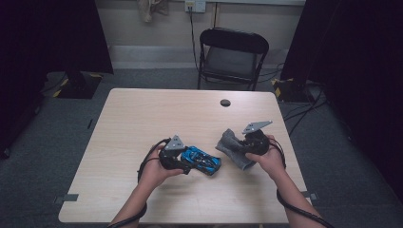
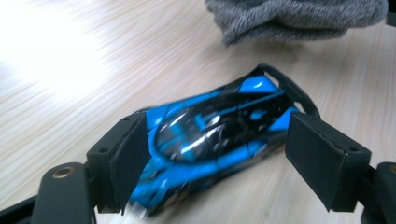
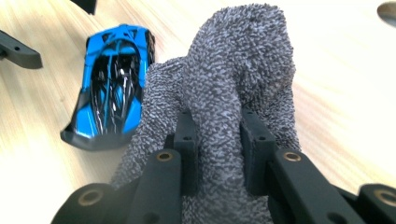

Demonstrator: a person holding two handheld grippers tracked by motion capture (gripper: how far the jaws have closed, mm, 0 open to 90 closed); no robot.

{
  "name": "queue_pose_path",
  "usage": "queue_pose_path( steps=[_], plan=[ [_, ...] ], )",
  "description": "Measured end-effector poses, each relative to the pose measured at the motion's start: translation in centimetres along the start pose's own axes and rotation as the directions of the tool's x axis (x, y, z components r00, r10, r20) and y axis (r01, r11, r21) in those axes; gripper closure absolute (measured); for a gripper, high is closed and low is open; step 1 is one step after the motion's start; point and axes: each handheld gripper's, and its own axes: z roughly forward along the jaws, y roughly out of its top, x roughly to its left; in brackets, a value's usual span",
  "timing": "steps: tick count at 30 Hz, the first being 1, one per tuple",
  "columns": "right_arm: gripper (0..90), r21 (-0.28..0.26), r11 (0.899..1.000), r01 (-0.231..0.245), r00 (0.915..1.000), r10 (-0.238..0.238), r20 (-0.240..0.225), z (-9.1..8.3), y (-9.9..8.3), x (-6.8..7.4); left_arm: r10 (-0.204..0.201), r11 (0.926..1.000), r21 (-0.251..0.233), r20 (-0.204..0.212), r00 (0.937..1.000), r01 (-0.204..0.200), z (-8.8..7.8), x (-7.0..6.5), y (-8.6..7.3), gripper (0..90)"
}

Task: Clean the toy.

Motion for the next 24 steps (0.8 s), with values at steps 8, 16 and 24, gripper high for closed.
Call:
queue_pose_path(
  steps=[8, 16, 24],
  plan=[
    [72.5, -0.017, 0.999, 0.044, 0.9985, -0.045, -0.032, 0.7, 3.0, 1.6, -0.032, 0.9995, -0.001, -0.010, 0.9994, 0.032, -3.7, 0.7, -1.6, 21.4],
    [72.4, -0.035, 0.992, 0.123, 0.9876, -0.126, -0.094, 2.6, 6.9, 5.0, -0.080, 0.9968, -0.004, -0.048, 0.9957, 0.079, -7.6, 1.7, -3.9, 20.8],
    [72.4, -0.035, 0.978, 0.207, 0.9650, -0.210, -0.157, 5.0, 9.5, 8.3, -0.120, 0.9927, -0.005, -0.081, 0.9894, 0.120, -10.2, 2.3, -6.2, 20.7]
  ],
)
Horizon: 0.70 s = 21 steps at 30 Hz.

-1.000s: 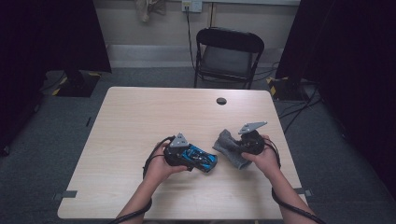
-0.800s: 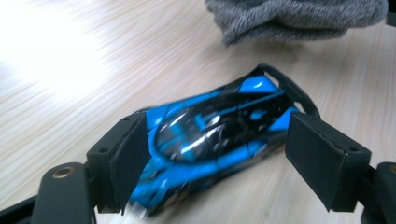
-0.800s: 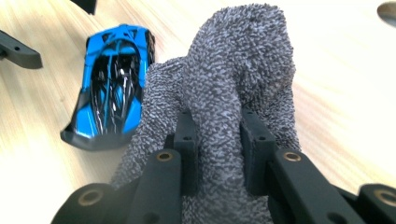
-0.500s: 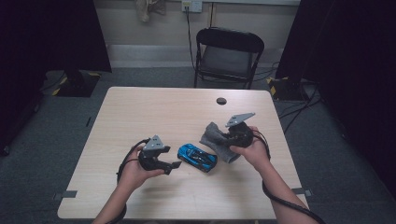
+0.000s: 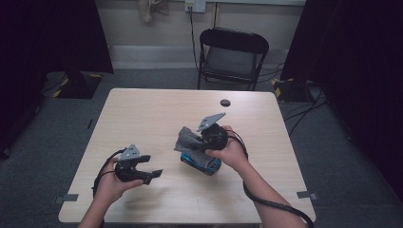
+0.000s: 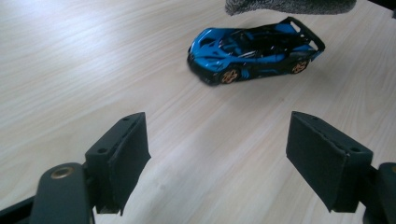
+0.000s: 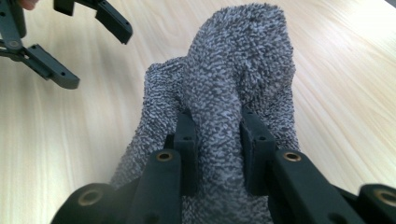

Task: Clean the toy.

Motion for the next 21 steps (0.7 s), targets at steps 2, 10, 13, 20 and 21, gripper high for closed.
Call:
queue_pose_path(
  steps=[2, 10, 13, 20, 21],
  plan=[
    [72.4, -0.004, 1.000, 0.007, 0.9998, -0.007, -0.017, 0.8, 0.7, 0.5, -0.016, 0.9998, -0.009, -0.004, 0.9999, 0.016, -0.6, 0.2, -0.5, 20.5],
    [72.4, -0.002, 1.000, 0.029, 0.9956, -0.029, -0.089, 4.5, 2.6, 2.7, -0.045, 0.9977, -0.051, -0.029, 0.9986, 0.043, -2.3, 1.0, -1.8, 20.2],
    [72.4, 0.003, 0.999, 0.038, 0.9922, -0.037, -0.119, 6.0, 3.1, 3.6, -0.032, 0.9979, -0.058, -0.039, 0.9987, 0.029, -3.1, 1.5, -1.7, 20.1],
    [72.3, 0.017, 0.998, 0.064, 0.9844, -0.060, -0.165, 9.6, 3.7, 6.1, -0.034, 0.9967, -0.076, -0.066, 0.9972, 0.029, -4.2, 1.8, -1.7, 19.5],
    [72.2, 0.032, 0.997, 0.067, 0.9827, -0.061, -0.175, 10.3, 3.6, 6.6, -0.032, 0.9970, -0.072, -0.068, 0.9972, 0.027, -4.2, 1.8, -1.7, 19.1]
  ],
)
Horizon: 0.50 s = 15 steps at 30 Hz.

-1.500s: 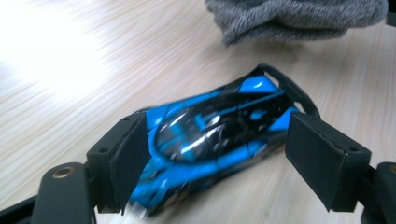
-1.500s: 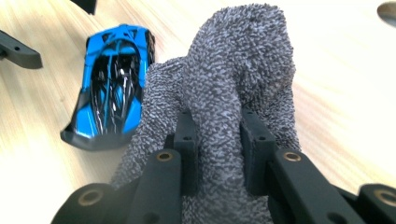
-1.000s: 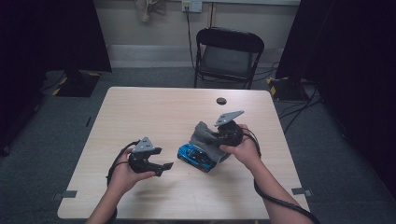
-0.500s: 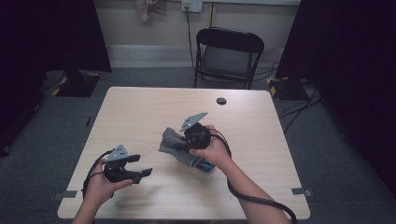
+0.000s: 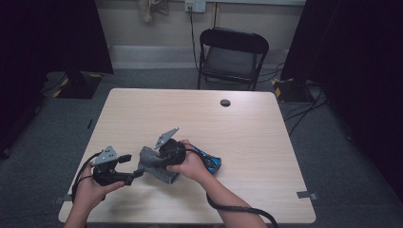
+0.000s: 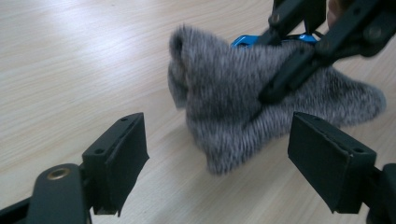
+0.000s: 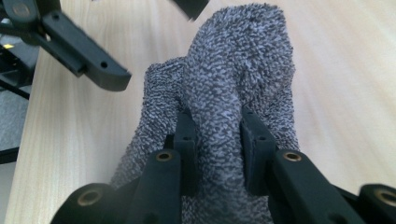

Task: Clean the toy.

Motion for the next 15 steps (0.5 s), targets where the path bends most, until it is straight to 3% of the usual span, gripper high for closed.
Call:
queue_pose_path(
  steps=[9, 15],
  plan=[
    [69.1, 0.022, 1.000, -0.004, 0.9998, 0.004, -0.018, 1.4, -1.1, 0.7, -0.009, 0.9999, 0.008, -0.003, 1.0000, 0.009, 0.2, 0.3, -0.3, 19.0],
    [54.0, 0.024, 1.000, -0.008, 1.0000, 0.008, -0.002, 1.8, -1.6, 0.9, 0.007, 0.9997, 0.024, -0.005, 1.0000, -0.007, 0.4, 0.2, -0.2, 19.0]
  ],
)
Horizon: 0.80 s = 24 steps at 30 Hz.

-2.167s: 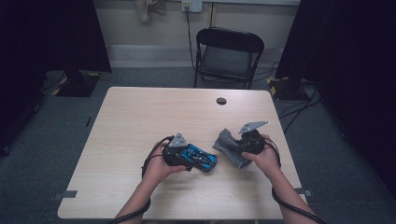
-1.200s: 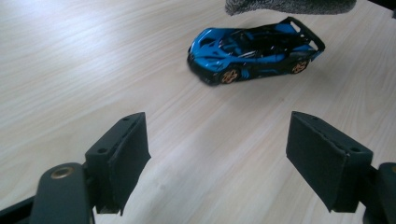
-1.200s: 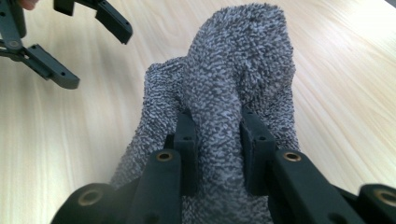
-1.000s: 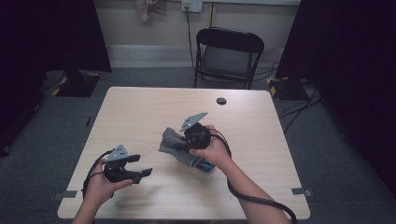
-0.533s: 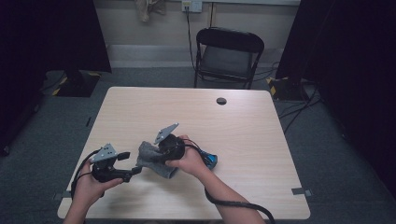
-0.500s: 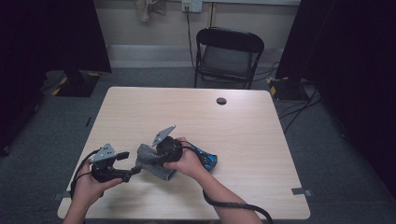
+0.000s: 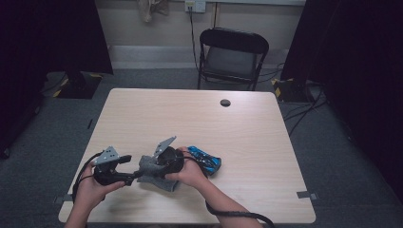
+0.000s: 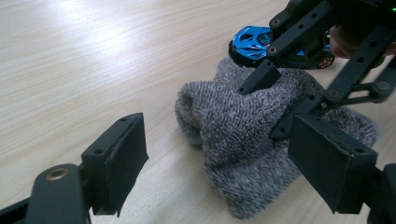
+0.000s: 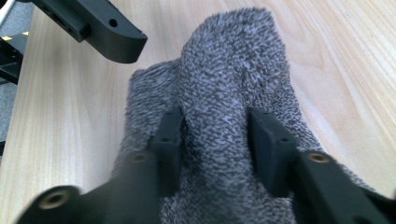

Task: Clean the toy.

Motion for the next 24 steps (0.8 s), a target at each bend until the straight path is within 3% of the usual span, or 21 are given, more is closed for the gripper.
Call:
queue_pose_path(
  steps=[5, 10, 12, 16, 24],
  plan=[
    [33.4, -0.008, 1.000, -0.018, 0.9992, 0.019, 0.034, -0.8, -0.1, 0.0, 0.001, 1.0000, 0.001, 0.008, 1.0000, -0.001, 0.0, 0.0, 0.1, 19.1],
    [26.2, -0.061, 0.997, -0.054, 0.9963, 0.058, 0.063, -3.3, -0.3, -0.8, 0.017, 0.9998, 0.004, 0.017, 0.9997, -0.018, 0.3, -0.4, 0.4, 19.0],
    [22.2, -0.090, 0.990, -0.107, 0.9895, 0.115, 0.088, -5.0, -0.8, -1.8, 0.032, 0.9995, 0.006, 0.029, 0.9991, -0.032, 0.8, -0.7, 0.7, 19.0],
    [21.6, -0.083, 0.988, -0.127, 0.9809, 0.137, 0.138, -6.4, -1.8, -2.9, 0.058, 0.9982, 0.011, 0.046, 0.9972, -0.059, 1.3, -1.2, 1.2, 18.9],
    [18.3, -0.068, 0.976, -0.206, 0.9505, 0.216, 0.223, -8.2, -5.3, -4.9, 0.125, 0.9912, 0.032, 0.092, 0.9879, -0.129, 3.3, -2.4, 2.4, 18.1]
  ],
)
